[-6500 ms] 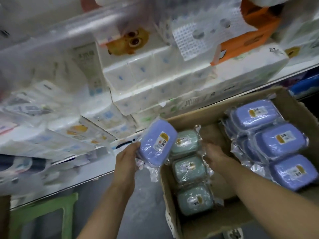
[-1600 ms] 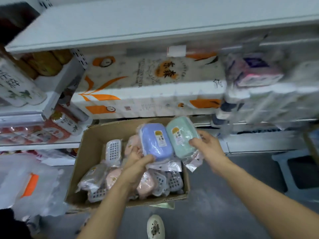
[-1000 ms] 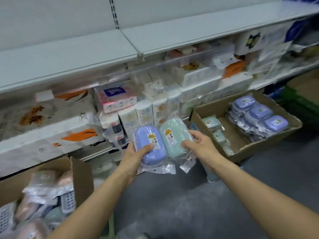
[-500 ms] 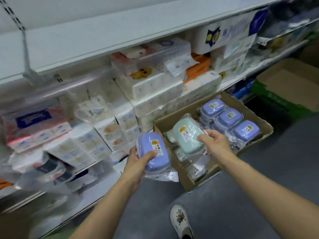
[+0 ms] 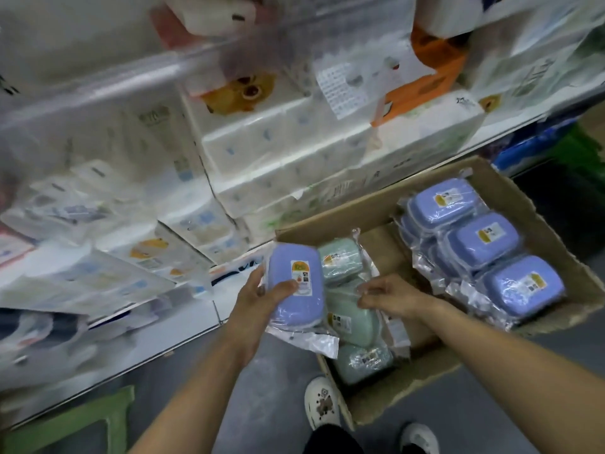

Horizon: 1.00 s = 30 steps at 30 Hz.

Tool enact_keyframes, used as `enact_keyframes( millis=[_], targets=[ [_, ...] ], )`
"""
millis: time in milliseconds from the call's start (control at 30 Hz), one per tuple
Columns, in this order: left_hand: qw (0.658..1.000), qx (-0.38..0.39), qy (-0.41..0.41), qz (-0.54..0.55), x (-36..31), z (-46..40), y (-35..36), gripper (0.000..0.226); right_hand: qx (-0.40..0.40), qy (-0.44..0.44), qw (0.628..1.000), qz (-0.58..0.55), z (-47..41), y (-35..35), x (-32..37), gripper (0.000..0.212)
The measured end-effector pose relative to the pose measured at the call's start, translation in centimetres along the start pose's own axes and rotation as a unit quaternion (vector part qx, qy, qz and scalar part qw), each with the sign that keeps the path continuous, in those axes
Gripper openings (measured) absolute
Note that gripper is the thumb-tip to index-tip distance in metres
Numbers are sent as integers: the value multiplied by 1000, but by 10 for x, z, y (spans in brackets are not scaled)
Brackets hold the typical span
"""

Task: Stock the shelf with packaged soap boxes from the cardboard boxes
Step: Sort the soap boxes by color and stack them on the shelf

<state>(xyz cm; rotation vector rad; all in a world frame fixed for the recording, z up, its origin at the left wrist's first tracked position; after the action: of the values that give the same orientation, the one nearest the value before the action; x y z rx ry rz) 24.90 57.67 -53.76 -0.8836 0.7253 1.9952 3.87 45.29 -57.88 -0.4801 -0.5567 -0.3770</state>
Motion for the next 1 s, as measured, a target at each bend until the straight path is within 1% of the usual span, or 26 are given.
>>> enact_keyframes(
  millis=[67, 133, 167, 200, 267, 333, 367, 400, 433, 500, 567, 600, 633, 667, 700, 733, 767, 800, 833, 900, 967, 1000],
  targets=[
    [1000, 4, -8, -1, 7, -4, 0, 69, 27, 6, 1000, -5, -18, 1, -8, 13],
    [1000, -4, -13, 3, 15, -7, -2, 67, 32, 2, 999, -38, -33, -1, -12, 12],
    [1000, -10, -15, 11, 19, -7, -2, 65, 15, -1, 998, -60, -40, -4, -14, 15],
    [1000, -18, -16, 19, 21, -7, -2, 65, -20, -3, 997, -80, -47, -8, -17, 19],
    [999, -36, -12, 24, 23, -5, 1, 69, -78, 3, 991, -108, -57, -15, -20, 23],
    [998, -54, -4, 22, 23, -1, 9, 74, -89, 19, 989, -119, -61, -18, -23, 15],
    [998, -62, 0, 22, 22, 2, 14, 73, -89, 21, 991, -95, -61, -21, -25, 11],
    [997, -71, 3, 22, 20, 5, 20, 71, -92, 8, 994, -57, -58, -26, -24, 14],
    [997, -79, 6, 24, 18, 9, 27, 68, -98, -20, 995, -13, -52, -32, -21, 25],
    [996, -84, 6, 23, 14, 15, 43, 62, -116, -125, 982, 82, -31, -45, -4, 55],
    [996, -85, 6, 9, 10, 21, 62, 55, -126, -235, 945, 190, -2, -56, 15, 84],
    [996, -83, 7, -4, 8, 23, 72, 53, -129, -289, 912, 260, 14, -60, 23, 97],
    [997, -77, 6, -19, 7, 25, 84, 52, -128, -344, 867, 337, 29, -64, 29, 108],
    [997, -63, 4, -37, 7, 27, 100, 55, -128, -402, 810, 407, 46, -68, 34, 117],
    [998, -39, 2, -58, 7, 29, 116, 58, -120, -449, 754, 464, 59, -71, 31, 122],
    [996, -5, 3, -89, 7, 30, 135, 58, -100, -475, 711, 508, 72, -74, 26, 121],
    [991, 31, 6, -130, 8, 31, 153, 54, -83, -488, 686, 534, 81, -79, 19, 117],
    [984, 60, 10, -167, 8, 31, 170, 49, -68, -493, 677, 542, 87, -86, 11, 112],
    [979, 80, 14, -188, 9, 31, 186, 45, -60, -495, 678, 540, 93, -95, 4, 108],
    [980, 89, 9, -176, 14, 30, 209, 49, -66, -482, 694, 532, 98, -119, -12, 100],
    [984, 45, 14, -171, 19, 27, 219, 66, -95, -446, 723, 520, 96, -151, -26, 93],
    [978, 4, 33, -206, 21, 25, 219, 72, -111, -414, 745, 511, 93, -170, -32, 93]
  ],
)
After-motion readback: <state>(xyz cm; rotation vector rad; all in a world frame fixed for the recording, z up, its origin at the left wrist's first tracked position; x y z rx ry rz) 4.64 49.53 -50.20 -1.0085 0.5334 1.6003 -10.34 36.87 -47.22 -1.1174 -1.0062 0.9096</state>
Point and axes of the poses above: each hand's wrist, its own z-axis away from the middle knuckle, its own y-axis out of the palm, x = y × z, the point moved 6 cm from there along -z, towards the middle knuckle, and after that the axes turned 1 degree about y, right-handed, at the moved point
